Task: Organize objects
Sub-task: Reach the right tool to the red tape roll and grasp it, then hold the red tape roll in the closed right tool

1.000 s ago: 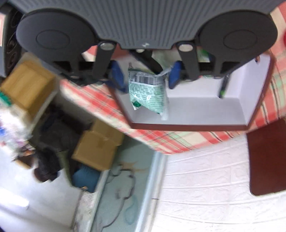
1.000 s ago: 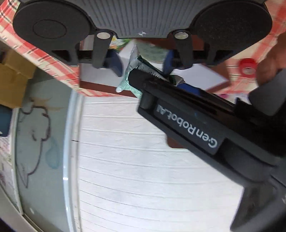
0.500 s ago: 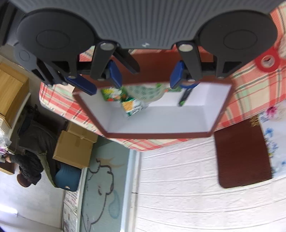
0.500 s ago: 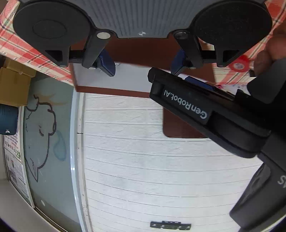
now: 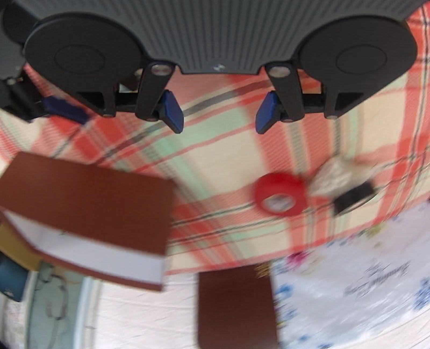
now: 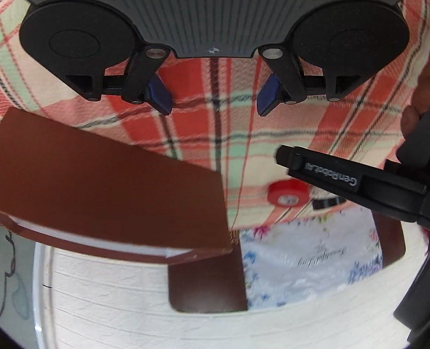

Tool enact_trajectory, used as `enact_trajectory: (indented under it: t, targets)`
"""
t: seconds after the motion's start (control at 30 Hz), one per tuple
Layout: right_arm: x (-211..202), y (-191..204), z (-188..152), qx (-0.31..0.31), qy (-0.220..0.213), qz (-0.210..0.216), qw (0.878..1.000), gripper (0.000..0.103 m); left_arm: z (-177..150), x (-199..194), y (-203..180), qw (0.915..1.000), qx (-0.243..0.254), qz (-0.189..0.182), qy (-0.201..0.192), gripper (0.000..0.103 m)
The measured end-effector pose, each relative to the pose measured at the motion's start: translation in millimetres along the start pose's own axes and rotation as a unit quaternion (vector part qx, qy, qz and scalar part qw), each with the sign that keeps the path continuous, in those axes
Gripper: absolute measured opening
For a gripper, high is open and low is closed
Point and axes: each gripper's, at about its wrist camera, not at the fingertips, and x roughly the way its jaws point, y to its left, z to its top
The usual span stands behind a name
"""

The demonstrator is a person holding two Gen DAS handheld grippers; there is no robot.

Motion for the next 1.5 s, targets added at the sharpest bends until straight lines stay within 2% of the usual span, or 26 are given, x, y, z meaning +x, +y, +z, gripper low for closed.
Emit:
enact_trajectory:
  t: [0.07, 0.2, 0.37, 0.5, 0.6, 0.7, 0.87, 1.03, 1.13, 1.2, 1.37, 1.5]
  targets:
    - [6, 4, 0, -0.025, -0.001, -0.008, 1.000, 0.073, -5, 2, 14, 0.9998, -0.013, 0.011, 0.005, 0.061]
    - [22, 1, 5, -0.037, 0.004, -0.011, 0.999, 0.074, -12, 11, 35, 0.9989, -0.034, 0.029, 0.012, 0.061]
    - [25, 7, 12, -0.046, 0.014, -0.010, 0.999, 0.074, -15, 14, 53, 0.9986, -0.038, 0.036, -0.008, 0.062]
    - [38, 24, 20, -0.071, 0.019, 0.007, 0.997, 0.073, -23, 16, 85, 0.9959, -0.052, 0.067, -0.032, 0.072]
    - [55, 39, 31, -0.089, 0.019, 0.031, 0.995, 0.073, -37, 20, 123, 0.9897, -0.091, 0.098, -0.051, 0.086]
    - [83, 53, 48, -0.099, 0.016, 0.046, 0.994, 0.073, -46, 15, 151, 0.9837, -0.138, 0.079, -0.084, 0.083]
    - [129, 73, 79, -0.096, 0.014, 0.075, 0.992, 0.073, -46, 19, 146, 0.9840, -0.126, 0.085, -0.093, 0.084]
    - [162, 78, 98, -0.065, 0.020, 0.098, 0.993, 0.084, -46, 20, 148, 0.9832, -0.133, 0.079, -0.097, 0.084]
    - [173, 80, 105, -0.064, 0.022, 0.108, 0.992, 0.084, -47, 20, 148, 0.9832, -0.133, 0.080, -0.097, 0.085]
    - [175, 83, 106, -0.073, 0.020, 0.116, 0.990, 0.074, -47, 21, 148, 0.9832, -0.133, 0.079, -0.096, 0.085]
    - [171, 82, 104, -0.078, 0.019, 0.112, 0.991, 0.074, -47, 22, 146, 0.9839, -0.130, 0.080, -0.093, 0.086]
    - [144, 75, 88, -0.084, 0.023, 0.106, 0.991, 0.074, -46, 22, 145, 0.9842, -0.127, 0.082, -0.092, 0.086]
